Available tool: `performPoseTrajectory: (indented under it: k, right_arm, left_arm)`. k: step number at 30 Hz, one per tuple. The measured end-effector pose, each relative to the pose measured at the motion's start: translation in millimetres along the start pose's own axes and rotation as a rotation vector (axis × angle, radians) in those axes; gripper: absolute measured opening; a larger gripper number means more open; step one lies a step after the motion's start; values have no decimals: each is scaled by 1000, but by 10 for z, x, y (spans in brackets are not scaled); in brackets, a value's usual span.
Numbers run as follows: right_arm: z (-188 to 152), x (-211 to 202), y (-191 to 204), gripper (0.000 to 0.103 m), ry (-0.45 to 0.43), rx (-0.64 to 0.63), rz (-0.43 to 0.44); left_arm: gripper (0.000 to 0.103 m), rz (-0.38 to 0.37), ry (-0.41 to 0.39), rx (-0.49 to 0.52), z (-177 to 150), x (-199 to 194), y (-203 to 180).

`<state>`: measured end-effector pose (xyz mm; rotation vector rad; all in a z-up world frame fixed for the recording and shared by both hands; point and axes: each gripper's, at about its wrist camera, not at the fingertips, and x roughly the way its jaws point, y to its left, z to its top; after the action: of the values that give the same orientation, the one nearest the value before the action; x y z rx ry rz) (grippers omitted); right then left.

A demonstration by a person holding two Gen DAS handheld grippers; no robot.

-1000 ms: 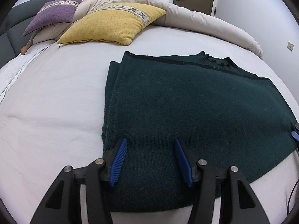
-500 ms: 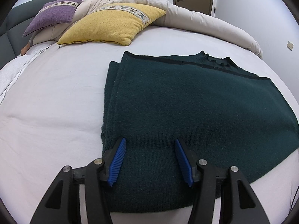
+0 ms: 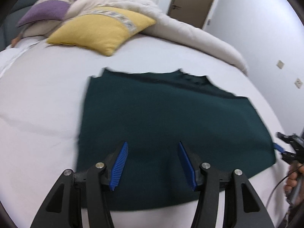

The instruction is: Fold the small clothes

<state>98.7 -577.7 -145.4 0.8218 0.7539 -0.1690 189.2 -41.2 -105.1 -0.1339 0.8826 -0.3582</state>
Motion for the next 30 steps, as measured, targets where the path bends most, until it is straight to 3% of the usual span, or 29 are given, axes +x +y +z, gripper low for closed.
performPoseTrajectory:
  k: [4, 6, 12, 14, 16, 18, 27, 30]
  right_arm:
    - [130, 411, 22, 55, 105, 22, -2]
    - [186, 516, -3, 55, 109, 71, 31]
    - [227, 728, 150, 56, 177, 80, 132]
    - [245, 808, 142, 51, 199, 87, 139]
    - [267, 859, 136, 30, 209, 89, 115]
    - [268, 910, 146, 20, 220, 89, 85]
    - [239, 942, 528, 12, 165, -3, -60]
    - [222, 855, 962, 12, 122, -136, -133]
  left_arm:
    - [58, -79, 11, -28, 153, 216, -193]
    - [58, -115, 39, -60, 209, 390, -257]
    - [57, -103, 69, -37, 201, 675, -325]
    - [57, -121, 74, -35, 184, 697, -284]
    - [56, -139, 81, -43, 172, 716, -226]
    - [55, -156, 88, -62, 181, 734, -194]
    - [55, -171, 88, -84, 163, 715, -168]
    - [55, -195, 95, -103, 173, 714, -122]
